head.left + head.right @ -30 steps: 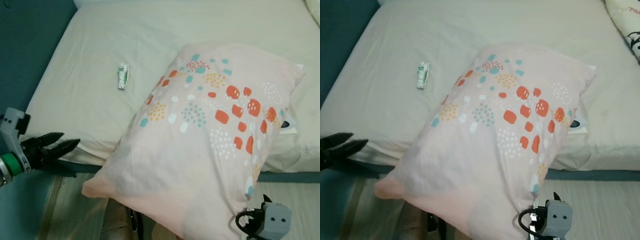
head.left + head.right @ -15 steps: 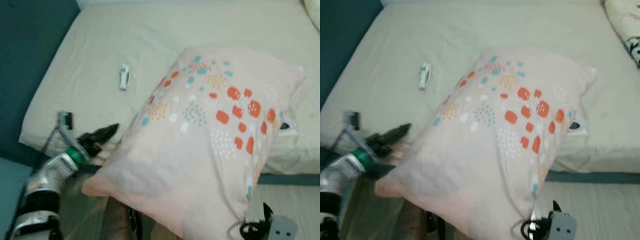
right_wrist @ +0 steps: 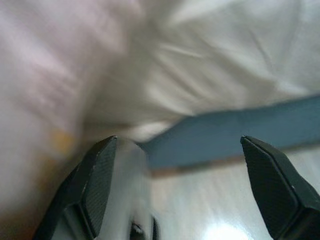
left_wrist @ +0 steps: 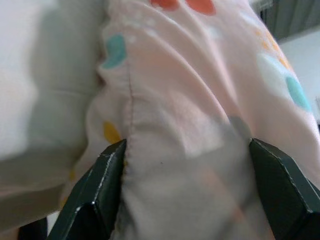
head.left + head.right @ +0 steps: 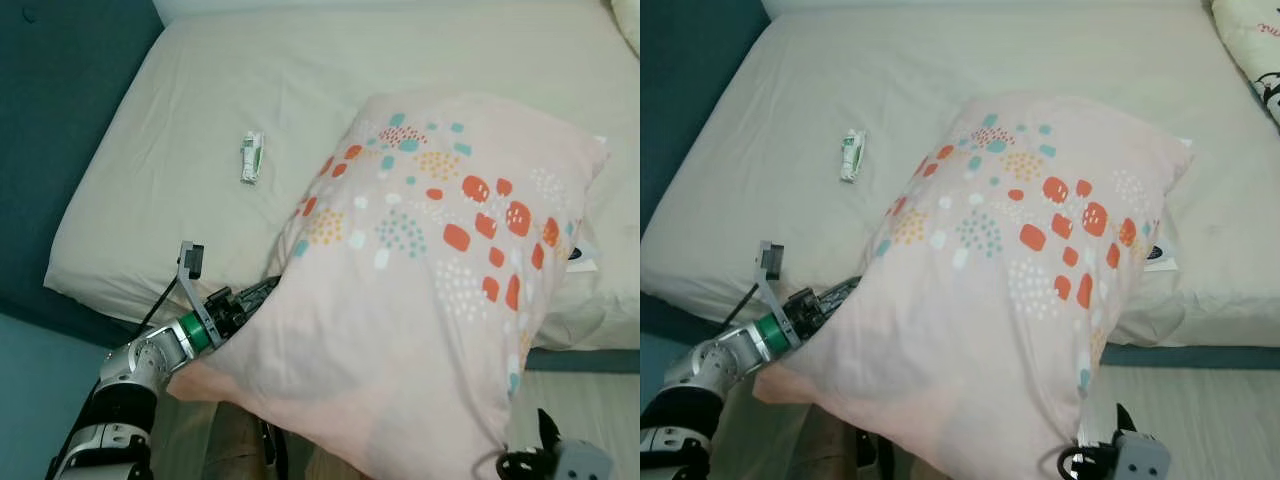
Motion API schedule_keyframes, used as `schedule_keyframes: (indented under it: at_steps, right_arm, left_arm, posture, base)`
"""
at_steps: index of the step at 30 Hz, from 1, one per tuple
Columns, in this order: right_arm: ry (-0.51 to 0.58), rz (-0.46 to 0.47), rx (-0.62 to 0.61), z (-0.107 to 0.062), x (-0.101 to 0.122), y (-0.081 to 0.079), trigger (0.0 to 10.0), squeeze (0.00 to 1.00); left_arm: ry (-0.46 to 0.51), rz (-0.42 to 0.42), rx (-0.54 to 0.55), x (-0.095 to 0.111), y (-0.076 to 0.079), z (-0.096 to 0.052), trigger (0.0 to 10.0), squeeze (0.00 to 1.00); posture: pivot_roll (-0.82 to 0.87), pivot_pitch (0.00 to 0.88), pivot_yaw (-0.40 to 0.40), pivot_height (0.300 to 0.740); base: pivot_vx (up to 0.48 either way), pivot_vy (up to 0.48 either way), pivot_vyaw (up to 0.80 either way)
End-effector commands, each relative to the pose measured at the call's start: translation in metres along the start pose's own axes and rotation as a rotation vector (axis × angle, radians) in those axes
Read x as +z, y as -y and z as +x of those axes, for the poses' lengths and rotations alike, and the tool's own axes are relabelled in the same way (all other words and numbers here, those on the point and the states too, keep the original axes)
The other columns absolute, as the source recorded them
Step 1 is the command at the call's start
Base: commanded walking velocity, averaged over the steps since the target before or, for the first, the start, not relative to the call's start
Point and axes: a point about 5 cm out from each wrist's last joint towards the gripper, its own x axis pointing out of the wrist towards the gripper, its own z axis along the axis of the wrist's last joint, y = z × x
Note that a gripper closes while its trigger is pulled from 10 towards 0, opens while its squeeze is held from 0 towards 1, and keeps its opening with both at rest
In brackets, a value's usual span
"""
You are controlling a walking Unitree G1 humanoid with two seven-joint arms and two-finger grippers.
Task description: Clean up the room
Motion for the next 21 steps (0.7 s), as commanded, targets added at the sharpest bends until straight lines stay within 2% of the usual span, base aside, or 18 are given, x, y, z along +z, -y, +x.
schedule_keyframes:
  at_steps: [1, 2, 4, 6, 8, 13, 17, 19, 21]
  right_arm:
    - [-0.108, 0.013, -0.042, -0.019, -0.018, 0.008, 10.0, 0.00]
    - [-0.108, 0.013, -0.042, -0.019, -0.018, 0.008, 10.0, 0.00]
    - [-0.152, 0.015, -0.055, -0.025, -0.026, 0.014, 10.0, 0.00]
    - [-0.152, 0.015, -0.055, -0.025, -0.026, 0.014, 10.0, 0.00]
    - [-0.185, 0.017, -0.069, -0.028, -0.031, 0.019, 10.0, 0.00]
    - [-0.188, 0.047, -0.134, -0.029, -0.032, 0.033, 10.0, 0.00]
    - [-0.183, 0.047, -0.136, -0.028, -0.031, 0.034, 10.0, 0.00]
    - [-0.142, 0.047, -0.136, -0.024, -0.026, 0.035, 10.0, 0.00]
    - [0.016, 0.028, -0.060, -0.005, 0.000, 0.021, 10.0, 0.00]
  left_arm:
    - [0.042, -0.031, 0.043, 0.000, -0.008, -0.007, 10.0, 1.00]
    - [0.042, -0.031, 0.043, 0.000, -0.008, -0.007, 10.0, 1.00]
    - [0.147, -0.061, 0.084, 0.014, -0.014, -0.011, 10.0, 1.00]
    - [0.147, -0.061, 0.084, 0.014, -0.014, -0.011, 10.0, 1.00]
    - [0.217, -0.091, 0.087, 0.023, -0.014, -0.012, 10.0, 1.00]
    - [0.253, -0.136, 0.018, 0.027, -0.008, -0.007, 10.0, 1.00]
    - [0.251, -0.141, 0.007, 0.027, -0.007, -0.006, 10.0, 1.00]
    - [0.252, -0.147, -0.008, 0.027, -0.005, -0.006, 10.0, 1.00]
    - [0.282, -0.165, -0.026, 0.032, -0.004, -0.007, 10.0, 1.00]
  posture:
    - [-0.09, 0.199, 0.139, 0.612]
    - [-0.09, 0.199, 0.139, 0.612]
    - [-0.09, 0.196, 0.135, 0.612]
    - [-0.09, 0.196, 0.135, 0.612]
    - [-0.09, 0.193, 0.136, 0.612]
    - [-0.10, 0.186, 0.142, 0.612]
    - [-0.10, 0.186, 0.142, 0.612]
    - [-0.11, 0.183, 0.144, 0.612]
    - [-0.11, 0.180, 0.147, 0.612]
  base:
    - [0.000, 0.000, 0.00]
    - [0.000, 0.000, 0.00]
    - [0.000, 0.000, 0.00]
    - [0.000, 0.000, 0.00]
    - [0.000, 0.000, 0.00]
    - [0.000, 0.000, 0.00]
    - [0.000, 0.000, 0.00]
    - [0.000, 0.000, 0.00]
    - [0.000, 0.000, 0.00]
